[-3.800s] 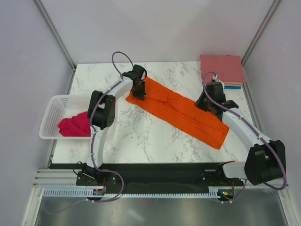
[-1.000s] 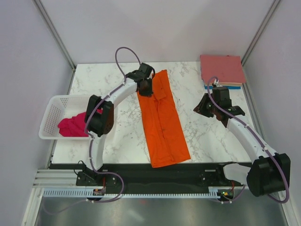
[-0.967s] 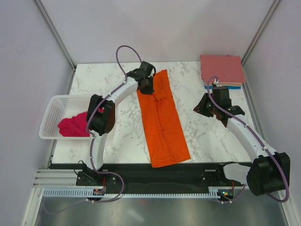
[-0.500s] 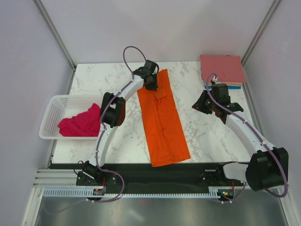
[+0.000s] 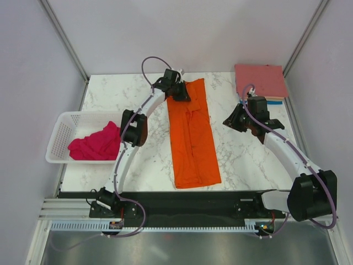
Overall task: Fold and stack the t-shirts
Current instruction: Fold the tshirt
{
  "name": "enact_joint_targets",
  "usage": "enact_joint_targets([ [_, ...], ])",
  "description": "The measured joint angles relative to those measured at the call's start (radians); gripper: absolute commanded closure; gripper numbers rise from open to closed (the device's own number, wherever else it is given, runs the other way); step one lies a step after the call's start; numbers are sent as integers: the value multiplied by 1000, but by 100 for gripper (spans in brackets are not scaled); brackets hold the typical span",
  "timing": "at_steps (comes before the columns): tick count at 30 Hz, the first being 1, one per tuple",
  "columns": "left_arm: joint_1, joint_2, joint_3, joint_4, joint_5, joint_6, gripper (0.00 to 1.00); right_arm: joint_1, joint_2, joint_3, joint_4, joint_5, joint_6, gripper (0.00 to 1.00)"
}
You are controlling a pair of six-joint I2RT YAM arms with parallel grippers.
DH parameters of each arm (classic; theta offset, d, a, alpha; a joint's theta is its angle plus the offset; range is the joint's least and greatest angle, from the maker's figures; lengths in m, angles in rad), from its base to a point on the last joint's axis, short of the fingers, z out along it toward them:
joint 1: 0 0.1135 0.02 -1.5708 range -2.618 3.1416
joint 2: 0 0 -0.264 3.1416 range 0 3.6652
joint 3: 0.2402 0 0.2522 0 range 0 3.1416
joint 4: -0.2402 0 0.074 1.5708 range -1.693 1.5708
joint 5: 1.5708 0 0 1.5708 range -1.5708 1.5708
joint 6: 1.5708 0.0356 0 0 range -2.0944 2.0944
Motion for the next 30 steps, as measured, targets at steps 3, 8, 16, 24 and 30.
enact_joint_targets([
  [3,18,6,0,14,66,-17,81,0,23,0,21,-17,9,67],
  [8,39,-64,-113,38,154,-32,81,0,63,0,27,-26,-4,67],
  [16,19,-619,-777,50,176,-32,81,26,64,-111,27,-41,-27,69],
  [24,-176,-1053,-1314,93,124,-43,81,177,36,-286,24,-41,-11,71],
  [30,-350,-1107,-1565,90,27,-122,83,270,-25,-333,34,-34,23,72],
])
